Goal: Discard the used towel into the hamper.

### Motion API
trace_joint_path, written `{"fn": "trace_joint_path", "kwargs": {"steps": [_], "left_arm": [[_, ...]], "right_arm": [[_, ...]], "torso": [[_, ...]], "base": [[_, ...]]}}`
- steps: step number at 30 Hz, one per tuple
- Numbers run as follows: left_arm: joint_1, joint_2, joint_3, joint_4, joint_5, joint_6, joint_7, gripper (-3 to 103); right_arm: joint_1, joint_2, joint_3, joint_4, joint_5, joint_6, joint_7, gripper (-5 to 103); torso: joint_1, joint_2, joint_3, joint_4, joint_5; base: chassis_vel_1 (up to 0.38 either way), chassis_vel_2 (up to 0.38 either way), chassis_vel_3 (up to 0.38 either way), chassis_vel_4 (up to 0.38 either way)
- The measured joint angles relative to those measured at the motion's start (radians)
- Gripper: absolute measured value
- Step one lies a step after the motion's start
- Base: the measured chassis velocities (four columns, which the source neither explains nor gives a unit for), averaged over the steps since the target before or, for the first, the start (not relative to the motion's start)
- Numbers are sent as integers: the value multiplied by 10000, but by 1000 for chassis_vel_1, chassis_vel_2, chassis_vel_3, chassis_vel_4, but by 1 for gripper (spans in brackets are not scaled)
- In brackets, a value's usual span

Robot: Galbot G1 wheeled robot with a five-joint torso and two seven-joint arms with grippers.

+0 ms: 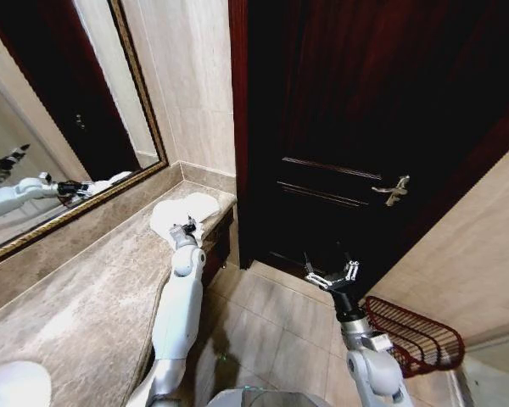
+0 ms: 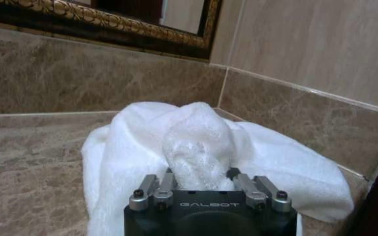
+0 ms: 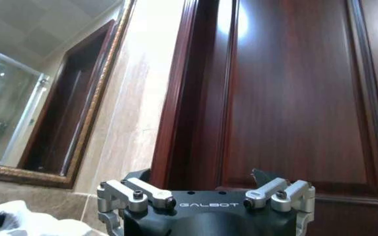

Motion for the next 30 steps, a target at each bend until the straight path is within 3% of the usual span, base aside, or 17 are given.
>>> {"fn": "trace_joint_path", "kwargs": {"steps": [4,7,10,15,18,19,23,30], "left_arm": [[122,-3,-18,-25,0,-138,115,30],[280,-8,-29,-38,9,-482,349,15],[372,-23,-17,-40,60,-672,516,10],[559,14,44,-210,-131,-1067,923,8],[904,289,47,-602,-221,-1779,1841,8],[904,289,47,-602,-221,-1779,1841,8],[1746,898,-82,-1466,-555,-2666,3615,8],[3362,1545,-279,-3246,-1495,-3101,4467,8]], "right_arm": [[27,14,0,25,-3,-20,93,100],[14,20,6,27,-12,-15,100,100],[13,64,-12,5,-15,10,99,100],[11,86,-21,-7,-23,36,96,100],[-67,118,24,44,-24,51,106,100],[-67,118,24,44,-24,51,106,100],[-144,239,78,89,-32,124,210,100],[-84,383,87,170,-69,149,364,100]], "torso": [[0,0,0,0,0],[0,0,0,0,0],[0,0,0,0,1],[0,-1,0,-1,-3],[0,-2,1,-1,-2],[0,-2,1,-1,-2],[0,-2,0,-2,-2],[-1,-2,0,0,0]], "base": [[0,0,0,0],[0,0,0,0],[0,0,0,0],[0,0,0,0],[0,0,0,0],[0,0,0,0],[0,0,0,0],[0,0,0,0]]}}
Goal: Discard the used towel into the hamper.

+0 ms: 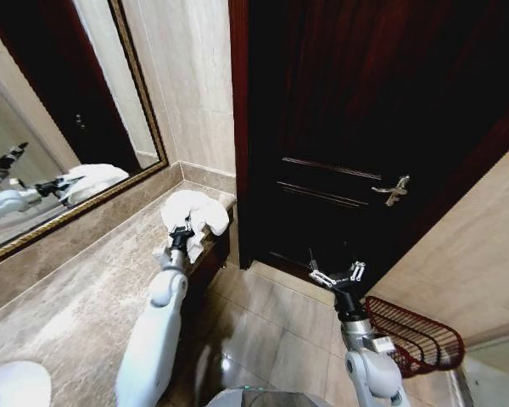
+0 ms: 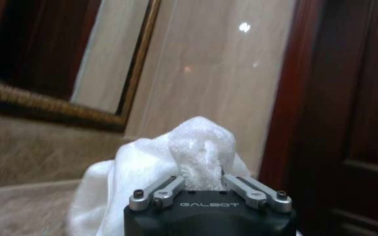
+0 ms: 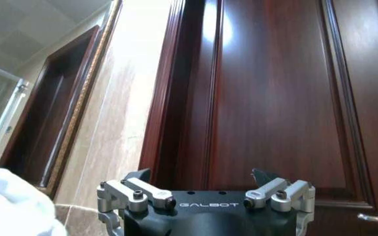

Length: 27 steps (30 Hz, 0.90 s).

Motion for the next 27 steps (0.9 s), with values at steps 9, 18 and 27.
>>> {"fn": "trace_joint_path", "kwargs": {"steps": [9,18,27], "left_arm": [[1704,-53,234,-2648,-602,1226,-555,8],[2960,-402,157,-4082,138,1633,-711,8],[4816,-1042,779,-4199,1145,-162,-833,8]], "right_arm": [[48,24,-22,160,-197,-248,856,100],[18,54,-26,268,-288,-542,1480,100],[87,361,-138,296,-567,-558,1867,100]], "torso": [[0,0,-1,-2,0],[-1,1,0,0,1],[0,1,0,0,2]], "base": [[0,0,0,0],[0,0,0,0],[0,0,0,0]]}}
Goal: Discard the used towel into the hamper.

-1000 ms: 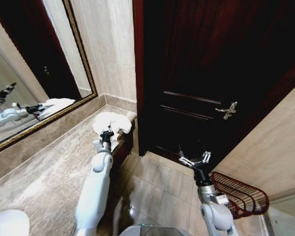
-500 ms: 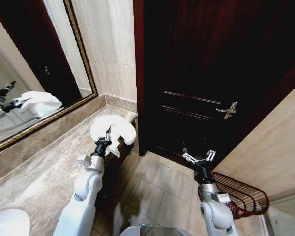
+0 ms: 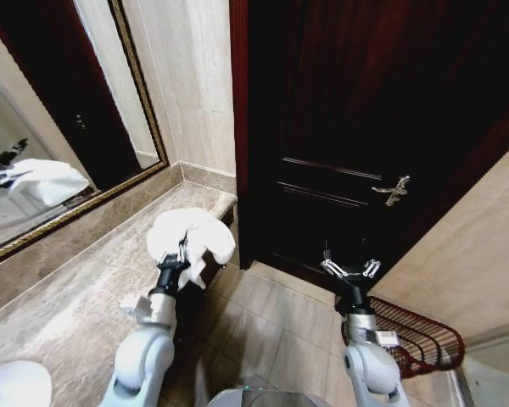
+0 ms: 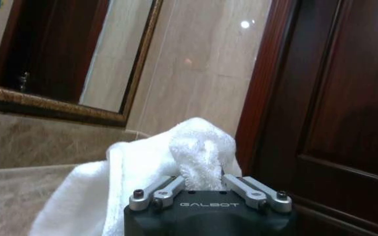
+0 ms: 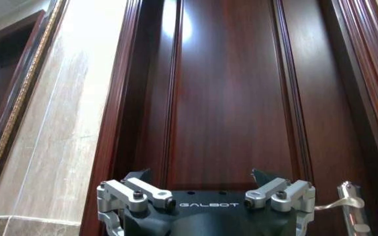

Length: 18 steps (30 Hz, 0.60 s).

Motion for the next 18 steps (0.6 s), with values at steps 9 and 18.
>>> {"fn": "trace_joint_path", "kwargs": {"steps": [9,18], "left_arm": [[825,-807,1341,528,1574,-1081,59,8],[606,-801,1292,645,1607,-1063,150,8]], "right_arm": [[-304,337,37,52,-797,-35,527,100],[-625,227,3,321,-569,-174,389,100]], "torso": [[0,0,0,0,1],[0,0,0,0,-1]], "base": [[0,0,0,0],[0,0,0,0]]}}
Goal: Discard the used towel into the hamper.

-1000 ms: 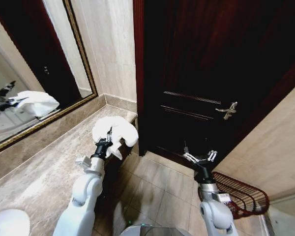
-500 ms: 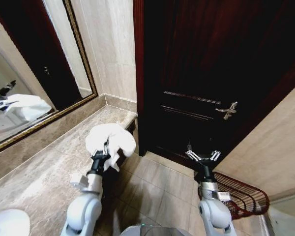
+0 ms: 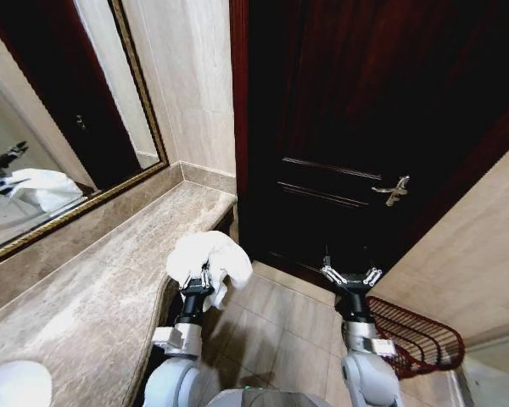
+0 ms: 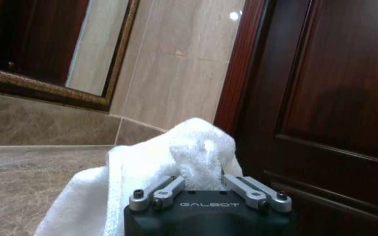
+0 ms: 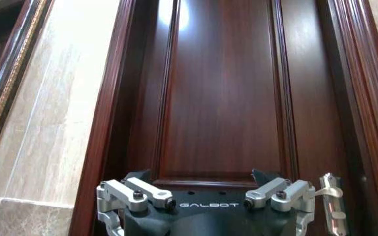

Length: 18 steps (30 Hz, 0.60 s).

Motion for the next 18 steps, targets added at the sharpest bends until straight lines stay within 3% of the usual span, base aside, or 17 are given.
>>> {"fn": "trace_joint_path", "kwargs": {"steps": [18], "left_arm": [[-333,13,-9,197,-164,158,-183,8]], "right_arm": [[24,-69,-74,-65,171,-11,-105,100]], "torso": [[2,0,0,0,-1]], "base": [[-36,-40,-38,-38]]}}
